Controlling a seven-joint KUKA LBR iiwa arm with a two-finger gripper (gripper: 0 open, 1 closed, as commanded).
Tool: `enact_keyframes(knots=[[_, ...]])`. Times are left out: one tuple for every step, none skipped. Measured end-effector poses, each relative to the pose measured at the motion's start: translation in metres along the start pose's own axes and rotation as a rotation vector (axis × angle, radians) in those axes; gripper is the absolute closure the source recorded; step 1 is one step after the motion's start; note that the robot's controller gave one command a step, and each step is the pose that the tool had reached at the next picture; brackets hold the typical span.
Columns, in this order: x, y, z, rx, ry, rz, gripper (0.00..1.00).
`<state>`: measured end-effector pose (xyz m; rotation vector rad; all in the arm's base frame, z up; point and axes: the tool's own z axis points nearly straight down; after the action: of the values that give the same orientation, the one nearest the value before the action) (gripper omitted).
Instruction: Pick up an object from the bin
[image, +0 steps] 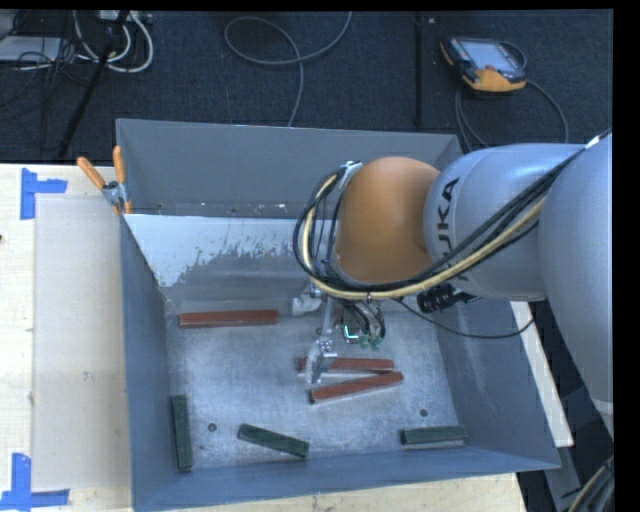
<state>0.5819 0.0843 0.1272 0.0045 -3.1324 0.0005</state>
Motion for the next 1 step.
enact_keyframes(knots=[[-0.0019, -0.0003, -0.0042, -0.001, -0.007, 0.002, 0.0]])
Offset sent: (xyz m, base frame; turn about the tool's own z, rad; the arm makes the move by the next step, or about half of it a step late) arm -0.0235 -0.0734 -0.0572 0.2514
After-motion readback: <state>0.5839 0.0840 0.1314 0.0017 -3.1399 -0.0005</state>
